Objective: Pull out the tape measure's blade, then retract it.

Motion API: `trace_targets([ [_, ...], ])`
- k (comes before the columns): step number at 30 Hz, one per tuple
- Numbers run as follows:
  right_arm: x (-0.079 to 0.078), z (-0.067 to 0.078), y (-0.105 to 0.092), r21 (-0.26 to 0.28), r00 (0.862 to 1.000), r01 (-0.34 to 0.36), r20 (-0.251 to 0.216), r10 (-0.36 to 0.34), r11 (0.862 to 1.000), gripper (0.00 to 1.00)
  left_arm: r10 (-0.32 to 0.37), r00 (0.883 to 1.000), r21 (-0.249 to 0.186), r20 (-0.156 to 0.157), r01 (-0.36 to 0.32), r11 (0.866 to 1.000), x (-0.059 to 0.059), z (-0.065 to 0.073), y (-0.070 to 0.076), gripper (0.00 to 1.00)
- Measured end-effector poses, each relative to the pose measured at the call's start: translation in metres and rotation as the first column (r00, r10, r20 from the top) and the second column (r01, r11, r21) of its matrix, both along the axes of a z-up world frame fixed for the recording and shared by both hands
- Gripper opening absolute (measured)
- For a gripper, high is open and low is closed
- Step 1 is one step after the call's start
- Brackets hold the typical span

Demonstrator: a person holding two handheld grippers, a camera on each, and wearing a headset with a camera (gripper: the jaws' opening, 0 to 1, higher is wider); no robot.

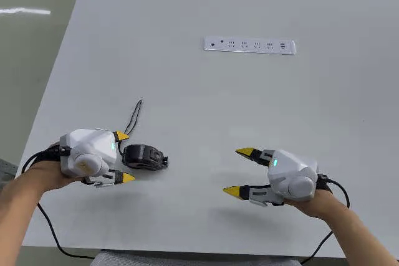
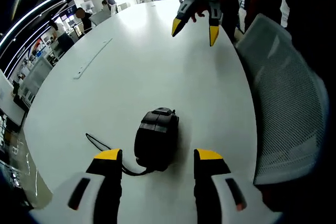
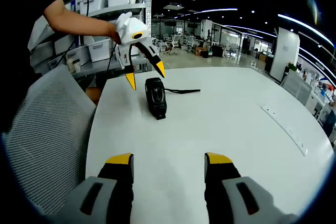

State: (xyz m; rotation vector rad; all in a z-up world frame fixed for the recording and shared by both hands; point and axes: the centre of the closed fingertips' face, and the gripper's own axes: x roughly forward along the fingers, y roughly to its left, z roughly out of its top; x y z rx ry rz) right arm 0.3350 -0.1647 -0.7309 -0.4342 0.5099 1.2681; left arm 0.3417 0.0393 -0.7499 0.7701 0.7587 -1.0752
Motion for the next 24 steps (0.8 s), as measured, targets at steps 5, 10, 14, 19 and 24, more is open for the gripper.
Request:
trace_targets([
  [5, 0.002, -0.005, 0.012, 0.002, 1.000, -0.023, -0.013, 0.023, 1.000, 0.53, -0.018, 1.000, 0.014, -0.018, 0.018, 1.000, 0.005, -0.005, 0.002, 0.50],
  [10, 0.006, -0.011, 0.023, 0.001, 0.999, -0.048, -0.023, 0.048, 0.999, 0.51, -0.046, 0.998, 0.026, -0.033, 0.047, 0.999, 0.007, -0.010, 0.001, 0.48],
  [14, 0.009, -0.014, 0.031, 0.002, 0.998, -0.063, -0.025, 0.063, 0.998, 0.49, -0.089, 0.995, 0.051, -0.053, 0.092, 0.994, 0.005, -0.018, 0.001, 0.45],
  [19, 0.013, -0.019, 0.041, -0.003, 0.997, -0.079, -0.025, 0.079, 0.997, 0.48, -0.122, 0.991, 0.065, -0.058, 0.126, 0.990, 0.005, -0.022, 0.000, 0.40],
  [24, 0.015, -0.026, 0.052, -0.009, 0.994, -0.106, -0.030, 0.106, 0.994, 0.47, -0.144, 0.988, 0.066, -0.059, 0.147, 0.987, 0.006, -0.023, -0.003, 0.37],
])
